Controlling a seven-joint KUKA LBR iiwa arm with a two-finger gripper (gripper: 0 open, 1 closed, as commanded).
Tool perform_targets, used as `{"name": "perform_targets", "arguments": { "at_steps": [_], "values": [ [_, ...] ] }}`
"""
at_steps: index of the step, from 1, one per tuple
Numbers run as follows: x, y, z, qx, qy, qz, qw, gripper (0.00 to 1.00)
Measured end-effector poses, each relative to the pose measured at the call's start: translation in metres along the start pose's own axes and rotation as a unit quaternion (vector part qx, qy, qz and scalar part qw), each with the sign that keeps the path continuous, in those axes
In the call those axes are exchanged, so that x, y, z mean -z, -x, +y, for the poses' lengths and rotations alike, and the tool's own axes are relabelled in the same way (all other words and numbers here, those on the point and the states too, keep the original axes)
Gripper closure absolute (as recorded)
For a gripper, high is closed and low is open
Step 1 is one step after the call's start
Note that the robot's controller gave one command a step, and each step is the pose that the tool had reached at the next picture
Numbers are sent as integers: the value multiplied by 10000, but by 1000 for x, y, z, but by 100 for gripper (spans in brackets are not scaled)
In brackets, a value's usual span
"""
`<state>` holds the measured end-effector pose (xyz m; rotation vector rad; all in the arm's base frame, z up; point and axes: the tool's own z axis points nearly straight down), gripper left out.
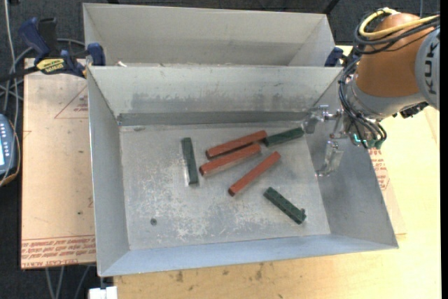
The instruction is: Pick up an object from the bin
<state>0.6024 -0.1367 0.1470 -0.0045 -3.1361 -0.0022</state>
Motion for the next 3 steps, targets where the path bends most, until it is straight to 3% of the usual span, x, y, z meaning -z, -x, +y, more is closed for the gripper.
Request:
{"name": "perform_targets", "arguments": {
  "at_steps": [1, 2, 3],
  "values": [
    [-82, 43, 31, 20, 7, -32, 10000, 0],
    [-76, 43, 28, 10, -7, -44, 10000, 100],
    [74, 49, 31, 427, -18, -90, 9990, 100]
  ]
}}
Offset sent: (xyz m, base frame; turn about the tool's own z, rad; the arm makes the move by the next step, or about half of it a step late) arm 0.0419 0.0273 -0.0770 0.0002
